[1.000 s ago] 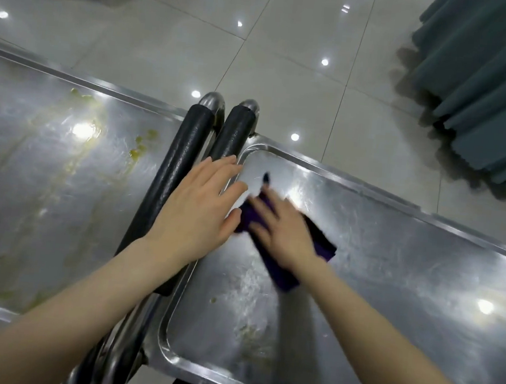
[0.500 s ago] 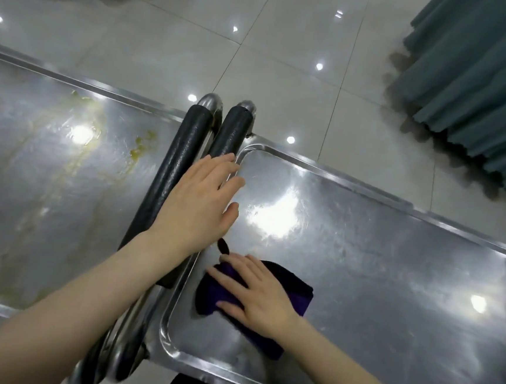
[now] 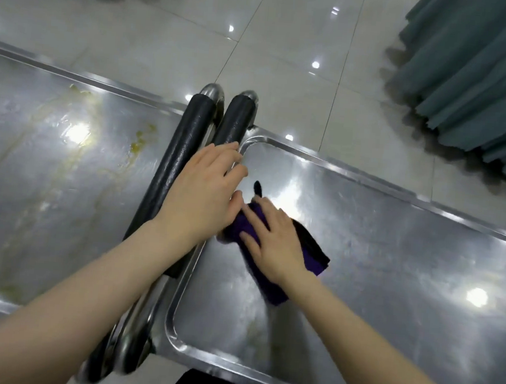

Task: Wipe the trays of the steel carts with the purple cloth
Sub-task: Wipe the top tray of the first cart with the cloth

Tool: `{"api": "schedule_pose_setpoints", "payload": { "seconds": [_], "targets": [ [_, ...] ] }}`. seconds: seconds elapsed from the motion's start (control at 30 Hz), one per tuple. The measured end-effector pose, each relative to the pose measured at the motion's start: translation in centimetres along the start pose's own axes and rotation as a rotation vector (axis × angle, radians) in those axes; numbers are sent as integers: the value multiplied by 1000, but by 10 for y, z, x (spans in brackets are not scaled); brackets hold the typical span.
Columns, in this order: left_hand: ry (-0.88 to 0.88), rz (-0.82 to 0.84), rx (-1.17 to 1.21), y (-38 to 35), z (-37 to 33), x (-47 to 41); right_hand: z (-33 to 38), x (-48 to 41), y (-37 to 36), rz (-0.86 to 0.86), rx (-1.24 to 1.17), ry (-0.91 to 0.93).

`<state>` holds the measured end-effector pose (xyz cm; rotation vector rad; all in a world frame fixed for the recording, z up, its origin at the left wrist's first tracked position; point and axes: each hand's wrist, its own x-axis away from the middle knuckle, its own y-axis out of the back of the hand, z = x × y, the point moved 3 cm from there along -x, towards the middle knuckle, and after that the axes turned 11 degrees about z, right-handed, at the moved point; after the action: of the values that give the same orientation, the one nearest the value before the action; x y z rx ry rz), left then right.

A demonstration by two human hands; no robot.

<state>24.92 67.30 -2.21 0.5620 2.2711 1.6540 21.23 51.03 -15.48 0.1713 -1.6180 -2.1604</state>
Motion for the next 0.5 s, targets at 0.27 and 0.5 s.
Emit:
{"api": "schedule_pose_setpoints", "payload": {
  "seconds": [0.27,0.5],
  "targets": [
    [-21,-66,48,3,-3,12,30,-2,-6,88,21,167],
    [32,-74,-21,-16,-18,68,31,-13,-3,-29,-53,-231]
  ]
}}
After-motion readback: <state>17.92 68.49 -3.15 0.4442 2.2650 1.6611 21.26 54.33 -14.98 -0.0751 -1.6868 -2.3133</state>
